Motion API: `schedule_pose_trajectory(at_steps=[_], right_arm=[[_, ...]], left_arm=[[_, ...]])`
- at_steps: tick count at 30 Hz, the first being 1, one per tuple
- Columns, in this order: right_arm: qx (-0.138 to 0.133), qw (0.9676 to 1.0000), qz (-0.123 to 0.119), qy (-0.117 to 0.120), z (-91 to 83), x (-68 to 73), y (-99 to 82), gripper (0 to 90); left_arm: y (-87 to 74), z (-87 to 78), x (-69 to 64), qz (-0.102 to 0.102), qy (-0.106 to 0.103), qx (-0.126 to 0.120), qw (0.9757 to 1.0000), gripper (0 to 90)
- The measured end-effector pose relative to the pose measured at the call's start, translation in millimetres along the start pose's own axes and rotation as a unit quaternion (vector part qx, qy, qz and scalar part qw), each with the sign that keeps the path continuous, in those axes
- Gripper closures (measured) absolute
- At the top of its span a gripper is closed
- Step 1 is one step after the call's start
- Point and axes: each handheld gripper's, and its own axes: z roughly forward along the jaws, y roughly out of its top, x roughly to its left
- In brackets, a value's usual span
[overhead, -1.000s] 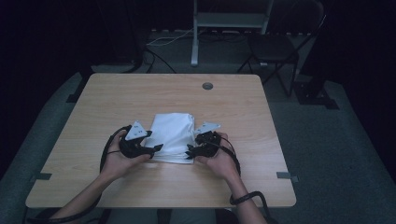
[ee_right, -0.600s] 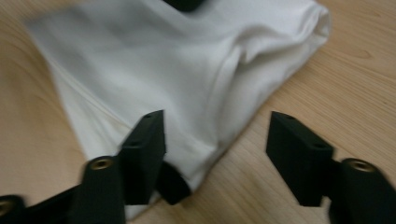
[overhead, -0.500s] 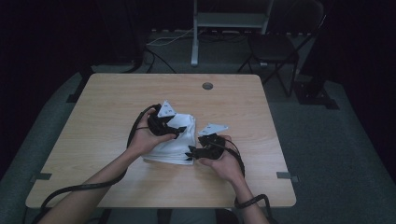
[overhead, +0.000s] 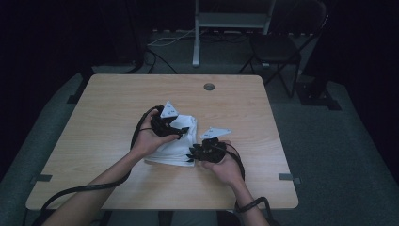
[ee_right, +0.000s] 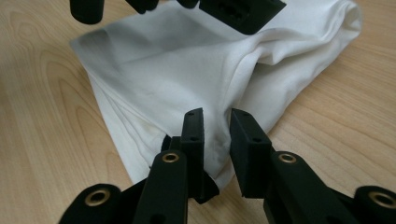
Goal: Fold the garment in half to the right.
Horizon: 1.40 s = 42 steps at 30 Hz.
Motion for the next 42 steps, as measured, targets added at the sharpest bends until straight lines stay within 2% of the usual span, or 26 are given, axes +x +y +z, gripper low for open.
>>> schedule_pose_trajectory(at_steps=[7, 12, 15, 18, 20, 22, 26, 30, 32, 36, 42], right_arm=[[-0.013, 0.9997, 0.003, 0.022, -6.7, 2.6, 2.2, 78.4], [0.004, 0.9994, -0.005, 0.034, -9.3, 6.3, 0.4, 78.5], [0.004, 0.9992, -0.005, 0.041, -10.3, 6.5, -1.8, 78.3], [0.002, 0.9993, 0.004, 0.037, -10.4, 4.5, -3.0, 77.0], [0.001, 0.9997, -0.011, 0.020, -10.0, 3.5, -2.0, 72.2], [0.001, 0.9997, -0.020, 0.013, -7.7, 2.8, -1.0, 69.4], [0.003, 0.9998, -0.015, 0.008, -1.1, 2.0, -0.4, 67.3], [0.005, 0.9998, -0.018, 0.012, 3.8, 4.8, -0.6, 78.5], [-0.004, 0.9996, -0.021, 0.016, 3.8, 6.4, 0.4, 83.6], [-0.010, 0.9992, -0.022, 0.033, 0.7, 7.6, 2.5, 85.3], [-0.019, 0.9986, -0.010, 0.049, -6.3, 7.2, 2.3, 85.7]], left_arm=[[4.4, -0.7, 2.1, 0.001, -0.001, -0.008, 1.0000, 30.2], [5.9, 1.7, 2.3, 0.000, 0.000, -0.009, 1.0000, 30.2], [6.9, 4.0, 1.1, 0.000, -0.003, -0.012, 0.9999, 30.2], [7.1, 6.3, 0.4, 0.000, -0.004, -0.011, 0.9999, 30.2], [7.0, 6.8, -0.3, -0.002, -0.005, -0.011, 0.9999, 30.2], [7.2, 6.8, -1.0, 0.000, -0.005, -0.011, 0.9999, 30.2], [7.8, 5.7, -1.9, 0.001, -0.004, -0.012, 0.9999, 30.2], [8.2, 5.2, -1.0, 0.004, -0.006, -0.011, 0.9999, 30.2], [8.3, 4.7, -0.2, 0.003, -0.004, -0.012, 0.9999, 30.2], [8.7, 4.1, 1.2, 0.001, -0.002, -0.013, 0.9999, 30.2], [9.8, 3.0, 3.2, 0.000, 0.000, -0.014, 0.9999, 30.2]])
